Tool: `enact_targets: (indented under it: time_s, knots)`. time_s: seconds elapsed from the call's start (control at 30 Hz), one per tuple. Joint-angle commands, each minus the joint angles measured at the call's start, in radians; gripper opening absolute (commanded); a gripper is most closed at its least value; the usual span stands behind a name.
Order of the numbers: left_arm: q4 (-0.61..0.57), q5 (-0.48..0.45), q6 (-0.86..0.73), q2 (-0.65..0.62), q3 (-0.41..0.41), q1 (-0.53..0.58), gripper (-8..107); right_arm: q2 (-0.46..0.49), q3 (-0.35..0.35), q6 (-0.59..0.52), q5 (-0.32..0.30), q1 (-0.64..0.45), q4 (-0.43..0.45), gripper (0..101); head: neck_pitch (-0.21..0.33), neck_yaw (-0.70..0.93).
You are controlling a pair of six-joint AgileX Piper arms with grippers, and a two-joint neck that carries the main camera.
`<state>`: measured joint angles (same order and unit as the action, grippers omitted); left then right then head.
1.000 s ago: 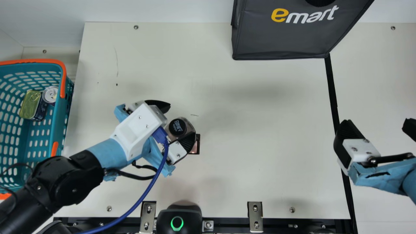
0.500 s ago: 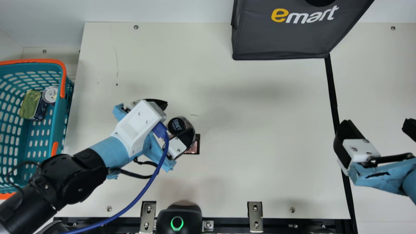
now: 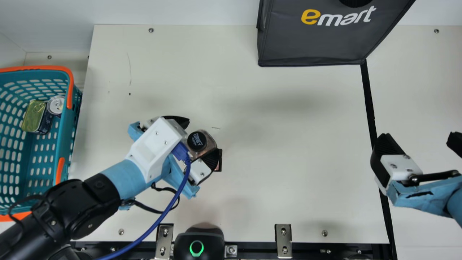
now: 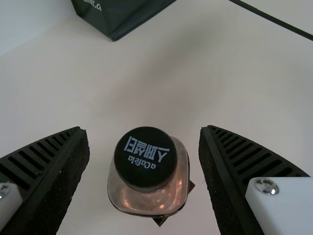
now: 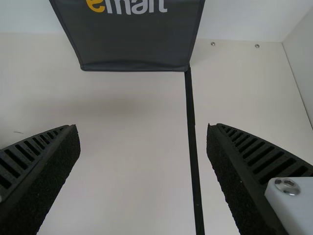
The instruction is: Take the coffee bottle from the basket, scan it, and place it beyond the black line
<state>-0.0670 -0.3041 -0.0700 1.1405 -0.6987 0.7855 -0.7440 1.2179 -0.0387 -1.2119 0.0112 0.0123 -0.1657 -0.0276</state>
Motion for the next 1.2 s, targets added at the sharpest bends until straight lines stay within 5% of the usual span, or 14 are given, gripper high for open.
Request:
enact_targets:
  time_s: [0.0, 0.83, 1.17]
  knots:
    - [0.065, 0.003, 0.064, -0.002, 0.004, 0.001, 90, 0.000, 0.000, 0.000, 0.000, 0.000, 0.000, 91, 0.027, 0.000]
    - [0.560, -0.046, 0.640, -0.007, 0.002, 0.140, 90, 0.000, 0.000, 0.000, 0.001, 0.000, 0.001, 91, 0.027, 0.000]
    - [0.658, -0.042, 0.788, 0.024, 0.028, 0.174, 23, 0.000, 0.000, 0.000, 0.001, 0.000, 0.001, 91, 0.027, 0.000]
